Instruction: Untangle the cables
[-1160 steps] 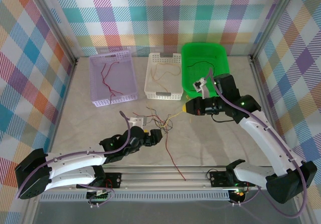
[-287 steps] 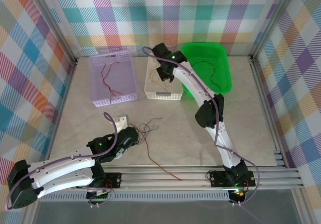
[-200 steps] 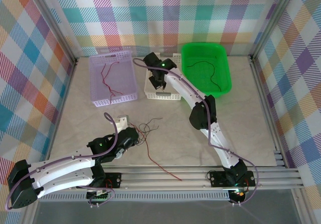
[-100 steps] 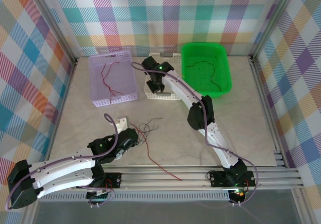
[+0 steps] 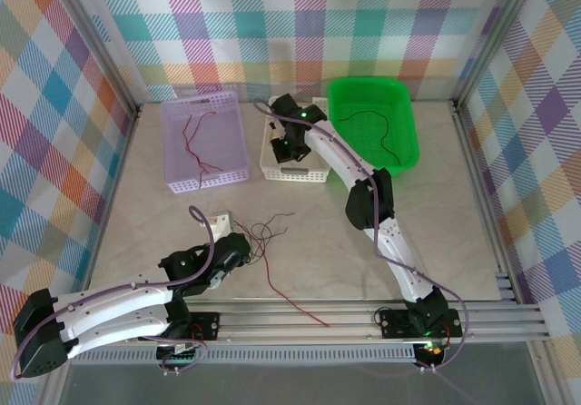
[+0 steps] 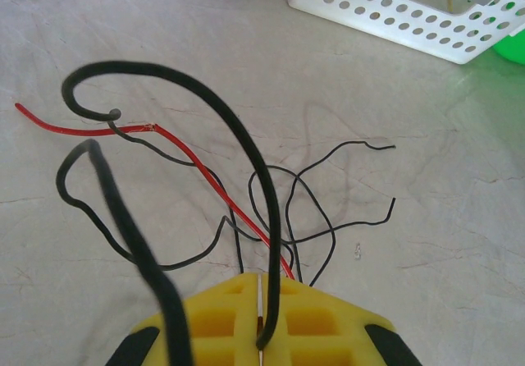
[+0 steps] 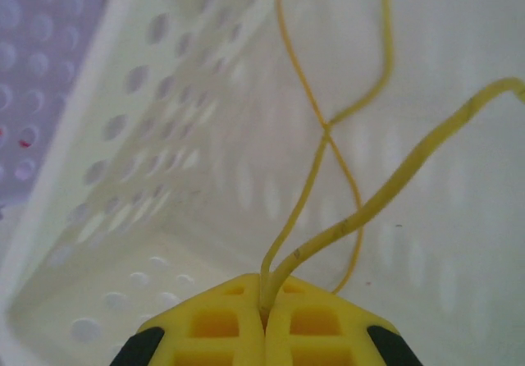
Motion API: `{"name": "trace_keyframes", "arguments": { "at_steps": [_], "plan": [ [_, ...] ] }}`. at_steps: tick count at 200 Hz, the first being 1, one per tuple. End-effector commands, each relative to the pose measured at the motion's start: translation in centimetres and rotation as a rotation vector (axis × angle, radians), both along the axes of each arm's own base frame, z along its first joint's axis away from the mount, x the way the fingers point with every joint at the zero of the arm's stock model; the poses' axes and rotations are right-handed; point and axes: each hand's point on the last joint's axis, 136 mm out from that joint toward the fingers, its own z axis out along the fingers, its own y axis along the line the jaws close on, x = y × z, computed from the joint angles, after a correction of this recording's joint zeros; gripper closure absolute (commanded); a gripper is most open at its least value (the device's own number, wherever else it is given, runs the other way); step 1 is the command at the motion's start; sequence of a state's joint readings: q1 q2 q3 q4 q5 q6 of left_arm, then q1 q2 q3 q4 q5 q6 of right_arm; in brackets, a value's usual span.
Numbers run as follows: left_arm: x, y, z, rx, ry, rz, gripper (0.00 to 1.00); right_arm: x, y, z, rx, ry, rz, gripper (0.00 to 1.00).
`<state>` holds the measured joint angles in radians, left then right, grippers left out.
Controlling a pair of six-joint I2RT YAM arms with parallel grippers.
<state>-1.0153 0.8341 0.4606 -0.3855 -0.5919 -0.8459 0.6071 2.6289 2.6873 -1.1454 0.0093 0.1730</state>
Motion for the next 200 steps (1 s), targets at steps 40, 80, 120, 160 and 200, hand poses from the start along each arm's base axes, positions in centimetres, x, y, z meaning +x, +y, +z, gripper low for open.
{"name": "trace_keyframes", "arguments": {
  "at_steps": [40,80,120,160,200],
  "plan": [
    [0.2,0.3,-0.4,-0.019,0.003,0.021,1.0,1.9,-3.4,-1.6,0.012,0.065,-0.168,1.0],
    [0.1,0.2,-0.7,-0.024,0.008,0.02,1.0,2.2,-4.5,-3.8,-0.018,0.099,-0.194,1.0],
    [0.1,-0.1,-0.9,-0.024,0.017,0.015,1.0,2.2,-5.3,-4.8,-0.016,0.136,-0.221,1.0],
    [0.1,-0.1,-0.9,-0.026,0.016,0.018,1.0,2.6,-5.2,-2.2,0.015,0.096,-0.219,1.0],
    [0.2,-0.1,-0.8,-0.025,0.016,0.016,1.0,2.8,-5.0,1.2,0.059,0.05,-0.218,0.97]
  ]
}}
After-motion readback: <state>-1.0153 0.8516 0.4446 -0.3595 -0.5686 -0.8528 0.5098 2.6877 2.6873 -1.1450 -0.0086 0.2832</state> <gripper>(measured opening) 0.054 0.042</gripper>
